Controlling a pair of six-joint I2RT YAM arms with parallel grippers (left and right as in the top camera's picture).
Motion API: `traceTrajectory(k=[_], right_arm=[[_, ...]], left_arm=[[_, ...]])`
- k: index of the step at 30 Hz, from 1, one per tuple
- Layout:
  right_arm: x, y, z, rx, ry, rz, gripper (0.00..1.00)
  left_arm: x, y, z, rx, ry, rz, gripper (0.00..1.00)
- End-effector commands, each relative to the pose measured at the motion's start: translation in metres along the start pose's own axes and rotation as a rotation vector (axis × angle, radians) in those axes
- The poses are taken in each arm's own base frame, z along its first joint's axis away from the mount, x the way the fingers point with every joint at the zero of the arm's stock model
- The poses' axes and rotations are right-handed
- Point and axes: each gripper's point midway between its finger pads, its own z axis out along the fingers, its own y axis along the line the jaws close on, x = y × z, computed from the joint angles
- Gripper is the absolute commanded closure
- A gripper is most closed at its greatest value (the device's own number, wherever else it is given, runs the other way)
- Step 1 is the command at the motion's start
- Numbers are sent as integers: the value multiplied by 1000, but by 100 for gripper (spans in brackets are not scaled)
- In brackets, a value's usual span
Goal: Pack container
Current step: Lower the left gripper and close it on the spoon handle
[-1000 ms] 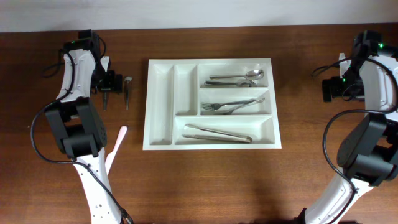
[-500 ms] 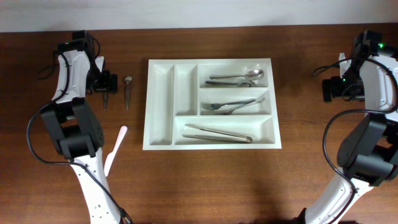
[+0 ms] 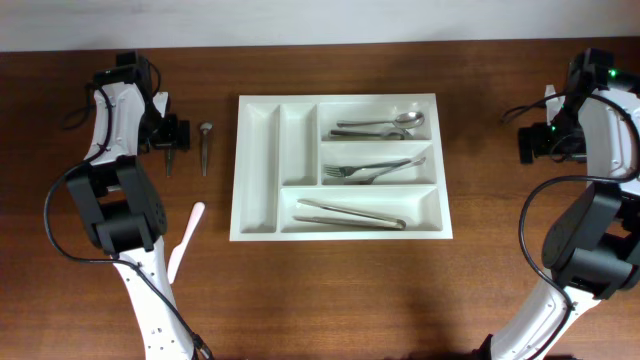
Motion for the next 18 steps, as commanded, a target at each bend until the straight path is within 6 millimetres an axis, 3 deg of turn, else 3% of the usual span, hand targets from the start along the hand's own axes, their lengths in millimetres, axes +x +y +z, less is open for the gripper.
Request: traceTrajectory(k=[1, 18], right_arm=[[2, -3, -2, 13, 0, 1, 1], [2, -3, -2, 13, 1, 1, 1]], left_arm=[[3, -5, 18, 25, 28, 18, 1], [-1, -18, 17, 100, 10, 19, 1]])
